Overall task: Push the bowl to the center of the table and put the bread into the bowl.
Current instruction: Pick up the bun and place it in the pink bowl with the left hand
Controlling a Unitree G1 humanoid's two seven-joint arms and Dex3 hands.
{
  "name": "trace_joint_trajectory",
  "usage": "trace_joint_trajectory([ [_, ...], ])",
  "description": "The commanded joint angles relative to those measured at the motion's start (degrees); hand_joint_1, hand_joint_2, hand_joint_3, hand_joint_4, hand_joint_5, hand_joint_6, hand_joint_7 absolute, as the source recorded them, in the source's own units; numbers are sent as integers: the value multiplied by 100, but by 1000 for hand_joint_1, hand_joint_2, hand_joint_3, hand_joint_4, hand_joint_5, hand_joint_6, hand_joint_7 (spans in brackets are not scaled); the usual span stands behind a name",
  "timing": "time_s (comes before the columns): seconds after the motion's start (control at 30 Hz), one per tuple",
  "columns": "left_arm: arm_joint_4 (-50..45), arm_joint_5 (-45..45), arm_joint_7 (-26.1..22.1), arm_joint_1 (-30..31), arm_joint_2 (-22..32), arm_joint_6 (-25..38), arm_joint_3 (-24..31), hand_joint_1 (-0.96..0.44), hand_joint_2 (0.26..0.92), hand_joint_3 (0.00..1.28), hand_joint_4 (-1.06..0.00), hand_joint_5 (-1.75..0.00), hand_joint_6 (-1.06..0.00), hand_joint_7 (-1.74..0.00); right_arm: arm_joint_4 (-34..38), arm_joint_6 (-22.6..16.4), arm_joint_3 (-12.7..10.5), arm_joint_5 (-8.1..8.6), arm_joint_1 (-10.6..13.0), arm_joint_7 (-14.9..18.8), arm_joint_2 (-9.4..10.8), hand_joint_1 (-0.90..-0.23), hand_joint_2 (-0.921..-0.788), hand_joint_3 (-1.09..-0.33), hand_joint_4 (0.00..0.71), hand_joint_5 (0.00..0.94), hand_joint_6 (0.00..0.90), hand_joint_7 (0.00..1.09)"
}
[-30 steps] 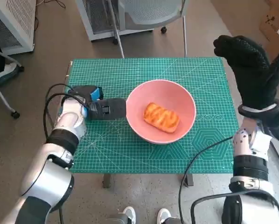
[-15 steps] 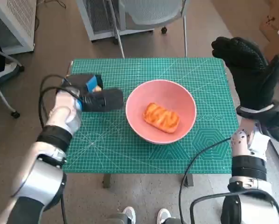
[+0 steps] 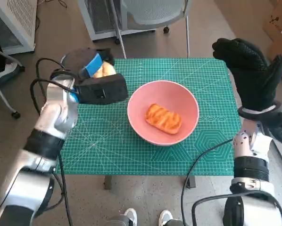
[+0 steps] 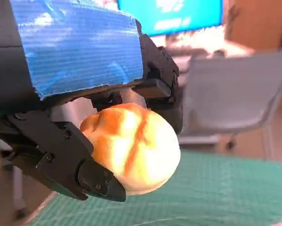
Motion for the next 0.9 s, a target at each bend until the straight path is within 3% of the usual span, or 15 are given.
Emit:
trace_joint_trajectory([
  [0.03,-1396,-58,-190,320,-142,71,189,2,883,68,-769,-1112,-710,-1051,116,46,-12,22,-18,115,16,-650,-921,-668,270,1,374,3],
  [0.27,-1423,-46,-356,236,-630,-101,-102,3,911,28,-764,-1107,-682,-1086,135,27,-9,17,-18,157,38,-648,-921,-666,273,3,374,2],
  [0.57,-429,62,-665,-243,-1260,-280,-516,2,920,51,-731,-1159,-628,-1129,18,65,-14,24,57,204,13,-649,-921,-666,276,3,374,2],
  [0.9,368,184,-682,-505,-1529,-597,-791,3,919,68,-721,-1193,-605,-1132,-109,134,-49,53,142,205,-67,-649,-921,-675,274,1,372,0],
])
